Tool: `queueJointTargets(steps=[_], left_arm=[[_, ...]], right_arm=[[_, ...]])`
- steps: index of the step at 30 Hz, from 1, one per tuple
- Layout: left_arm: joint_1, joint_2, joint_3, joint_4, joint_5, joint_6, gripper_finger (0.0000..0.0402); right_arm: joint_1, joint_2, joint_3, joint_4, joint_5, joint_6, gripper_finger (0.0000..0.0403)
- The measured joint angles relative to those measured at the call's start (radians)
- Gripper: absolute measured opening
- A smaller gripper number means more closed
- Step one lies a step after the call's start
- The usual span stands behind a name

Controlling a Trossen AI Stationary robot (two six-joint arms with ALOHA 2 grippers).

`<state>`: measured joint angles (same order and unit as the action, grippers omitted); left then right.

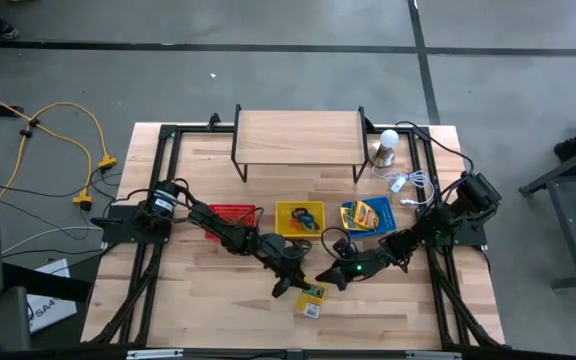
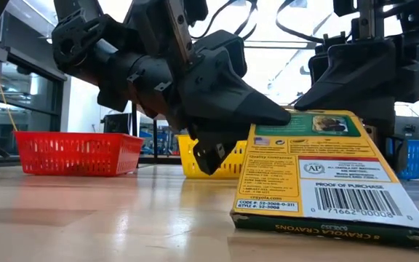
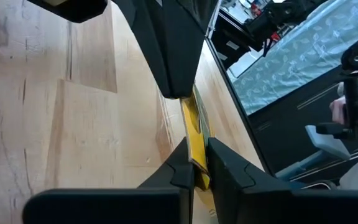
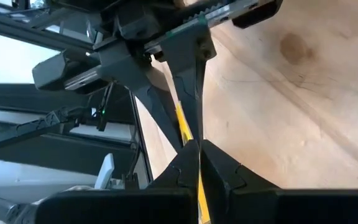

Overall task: Pick & Place Office Desk Supplies
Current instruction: Put the box of crayons into the blue bin

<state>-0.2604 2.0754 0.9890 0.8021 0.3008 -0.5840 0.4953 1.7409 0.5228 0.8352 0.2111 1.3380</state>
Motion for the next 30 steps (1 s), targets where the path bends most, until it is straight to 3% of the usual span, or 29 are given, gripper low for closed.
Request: queueJointTargets(steps=[9, 21, 30], left_arm=[[0.0, 0.0, 0.0, -0.005, 0.019, 0.008, 0.002], [0.0, 0.0, 0.0, -0.006, 0.023, 0.009, 0.0019], [-0.001, 0.0, -0.001, 0.027, 0.05, 0.013, 0.0019]], right_arm=[[0.0, 0.0, 0.0, 0.038, 0.048, -0.007, 0.0009], [0.0, -0.003, 0.0, 0.051, 0.048, -0.046, 0.0137], [0.014, -0.01, 0.0, 0.036, -0.061, -0.075, 0.0176]])
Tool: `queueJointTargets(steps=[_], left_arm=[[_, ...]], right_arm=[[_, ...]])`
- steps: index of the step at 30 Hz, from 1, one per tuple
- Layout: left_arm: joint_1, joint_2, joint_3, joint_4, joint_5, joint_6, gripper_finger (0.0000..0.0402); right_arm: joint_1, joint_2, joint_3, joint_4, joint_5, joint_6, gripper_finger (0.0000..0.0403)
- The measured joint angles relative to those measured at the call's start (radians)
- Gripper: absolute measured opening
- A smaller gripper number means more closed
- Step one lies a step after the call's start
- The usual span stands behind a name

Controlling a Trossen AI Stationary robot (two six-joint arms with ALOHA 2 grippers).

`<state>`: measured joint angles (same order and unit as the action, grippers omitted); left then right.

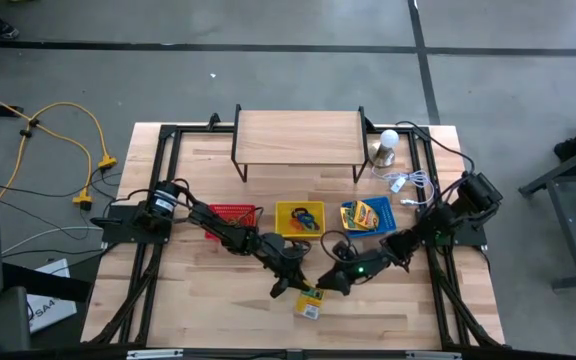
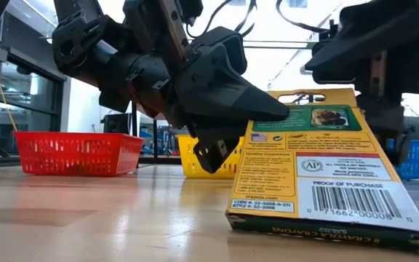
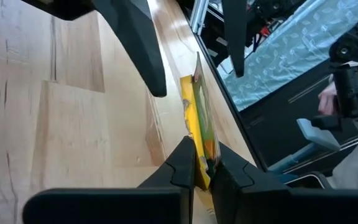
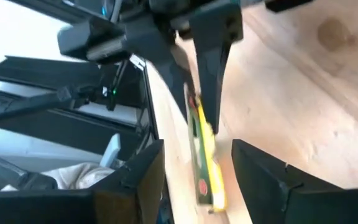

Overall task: Pick & Place Office Desk Supplies
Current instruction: Put the box of crayons into the blue bin

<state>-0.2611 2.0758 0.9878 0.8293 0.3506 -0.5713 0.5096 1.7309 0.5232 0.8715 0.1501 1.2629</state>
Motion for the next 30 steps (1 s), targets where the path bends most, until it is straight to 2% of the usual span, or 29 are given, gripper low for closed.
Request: queueJointTargets(steps=[5, 11, 15, 21, 25, 30], left_arm=[[0.004, -0.001, 0.0, 0.007, -0.007, 0.0, 0.0019], [0.019, -0.001, 0.0, 0.045, -0.024, -0.001, 0.0018], [0.028, -0.003, 0.0, 0.068, -0.071, -0.002, 0.0018], [0.031, -0.003, 0.0, 0.081, -0.077, -0.002, 0.0018], [0.031, -0.004, 0.0, 0.087, -0.077, -0.002, 0.0018], [0.031, -0.004, 0.0, 0.096, -0.091, -0.003, 0.0018]], right_arm=[[0.028, 0.0, 0.0, -0.015, 0.0, 0.014, 0.018], [0.061, 0.001, 0.0, -0.118, 0.007, 0.059, 0.018], [0.067, 0.001, 0.0, -0.119, 0.008, 0.061, 0.018], [0.064, 0.001, 0.0, -0.119, 0.034, 0.053, 0.0178], [0.064, 0.001, 0.0, -0.108, 0.032, 0.051, 0.015], [0.064, 0.001, 0.0, -0.087, 0.031, 0.05, 0.0079]])
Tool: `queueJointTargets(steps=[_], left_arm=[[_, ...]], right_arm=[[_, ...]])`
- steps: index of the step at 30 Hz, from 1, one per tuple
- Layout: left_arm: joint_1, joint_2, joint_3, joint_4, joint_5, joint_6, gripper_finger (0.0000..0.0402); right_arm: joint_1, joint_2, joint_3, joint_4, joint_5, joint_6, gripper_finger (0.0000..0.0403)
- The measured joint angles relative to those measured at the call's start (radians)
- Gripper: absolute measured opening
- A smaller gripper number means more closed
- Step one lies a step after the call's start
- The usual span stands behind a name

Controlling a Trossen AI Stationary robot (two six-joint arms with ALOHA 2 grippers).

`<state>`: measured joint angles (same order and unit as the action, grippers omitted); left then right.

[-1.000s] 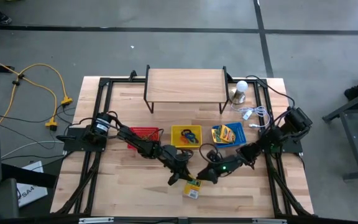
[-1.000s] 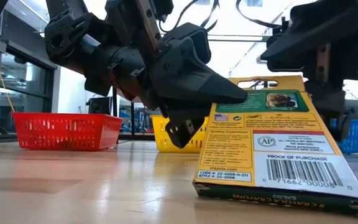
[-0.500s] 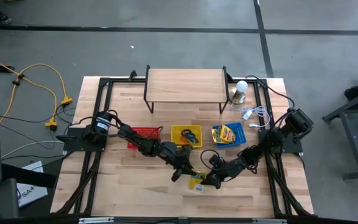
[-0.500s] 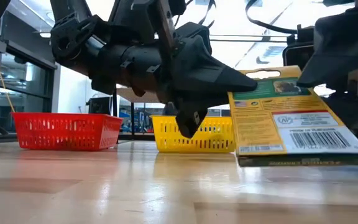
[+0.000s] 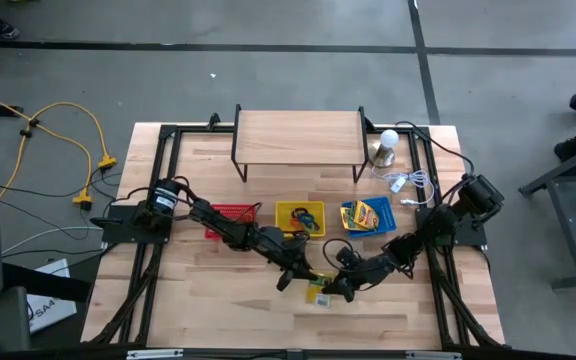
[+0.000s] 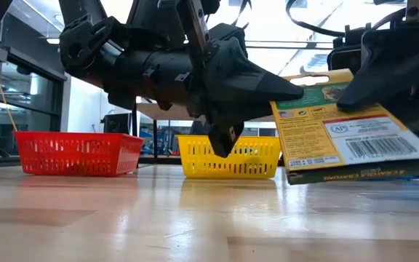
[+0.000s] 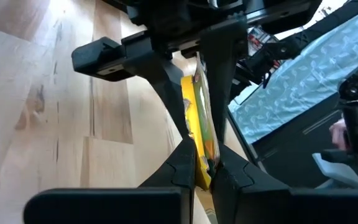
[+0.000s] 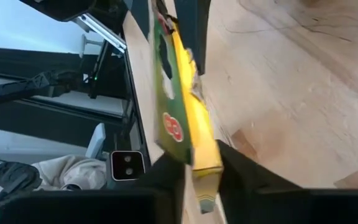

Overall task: Pick & Place Office Desk Supplies
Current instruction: Put the box of crayons into the blue bin

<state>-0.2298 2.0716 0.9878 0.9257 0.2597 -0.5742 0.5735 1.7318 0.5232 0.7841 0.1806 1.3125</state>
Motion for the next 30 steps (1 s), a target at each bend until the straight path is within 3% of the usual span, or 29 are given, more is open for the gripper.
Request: queueJointTargets(steps=[5, 14, 24, 30], left_arm=[[0.0, 0.0, 0.0, 0.003, -0.004, -0.005, 0.0018], [0.0, 0.0, 0.0, 0.003, -0.003, -0.003, 0.0027], [0.0, 0.0, 0.0, 0.005, 0.005, 0.036, 0.0127], [0.0, 0.0, 0.0, 0.005, 0.006, 0.037, 0.0162]], right_arm=[[0.0, 0.001, 0.0, 0.007, 0.0, -0.005, 0.0017], [0.0, 0.001, 0.0, 0.007, 0.0, -0.005, 0.0017], [0.0, 0.001, 0.0, 0.007, 0.003, -0.004, 0.0016], [0.009, 0.001, 0.0, 0.008, 0.002, -0.001, 0.0015]])
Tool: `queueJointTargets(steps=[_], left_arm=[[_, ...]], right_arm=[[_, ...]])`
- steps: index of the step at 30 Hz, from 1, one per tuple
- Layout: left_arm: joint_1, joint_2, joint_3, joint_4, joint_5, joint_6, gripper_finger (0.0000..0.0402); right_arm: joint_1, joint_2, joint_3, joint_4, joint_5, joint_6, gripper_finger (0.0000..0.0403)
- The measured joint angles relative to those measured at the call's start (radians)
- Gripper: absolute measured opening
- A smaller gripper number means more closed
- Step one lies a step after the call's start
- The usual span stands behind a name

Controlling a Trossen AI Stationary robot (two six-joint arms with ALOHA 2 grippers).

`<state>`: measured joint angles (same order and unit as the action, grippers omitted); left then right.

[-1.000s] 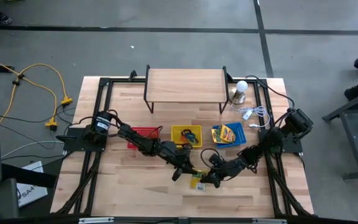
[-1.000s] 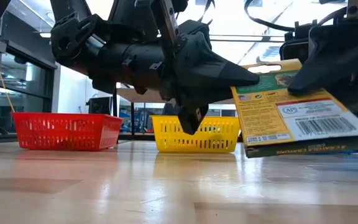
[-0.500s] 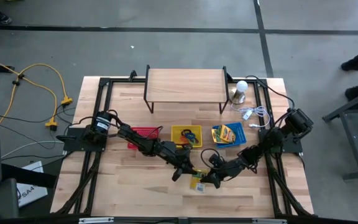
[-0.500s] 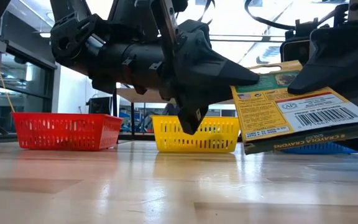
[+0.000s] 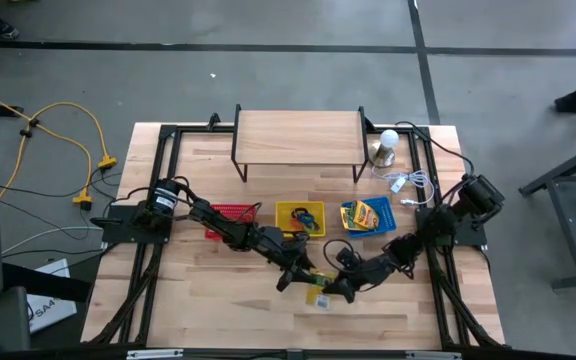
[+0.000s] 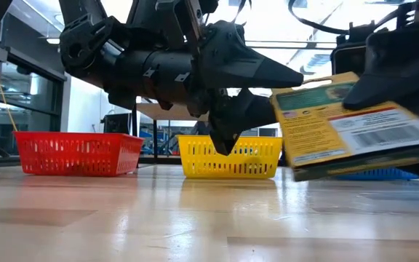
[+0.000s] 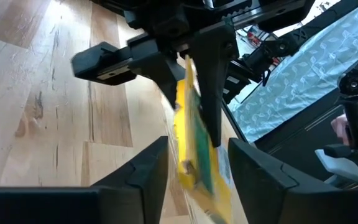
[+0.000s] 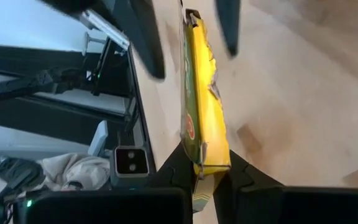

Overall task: Pick & Place Office Desk Supplies
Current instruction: Put the box of crayons into the blue bin

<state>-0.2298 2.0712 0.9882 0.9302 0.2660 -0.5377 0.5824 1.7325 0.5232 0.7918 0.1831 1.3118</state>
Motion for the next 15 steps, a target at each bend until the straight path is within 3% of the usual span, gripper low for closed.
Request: queueJointTargets(steps=[11, 15], left_arm=[[0.0, 0.0, 0.0, -0.001, 0.0, 0.0, 0.0166], [-0.001, 0.0, 0.0, -0.002, 0.0, 0.0, 0.0166]], right_arm=[[0.097, 0.0, 0.0, 0.006, 0.001, 0.079, 0.0015], [0.139, 0.0, 0.0, 0.002, 0.057, 0.106, 0.0015]])
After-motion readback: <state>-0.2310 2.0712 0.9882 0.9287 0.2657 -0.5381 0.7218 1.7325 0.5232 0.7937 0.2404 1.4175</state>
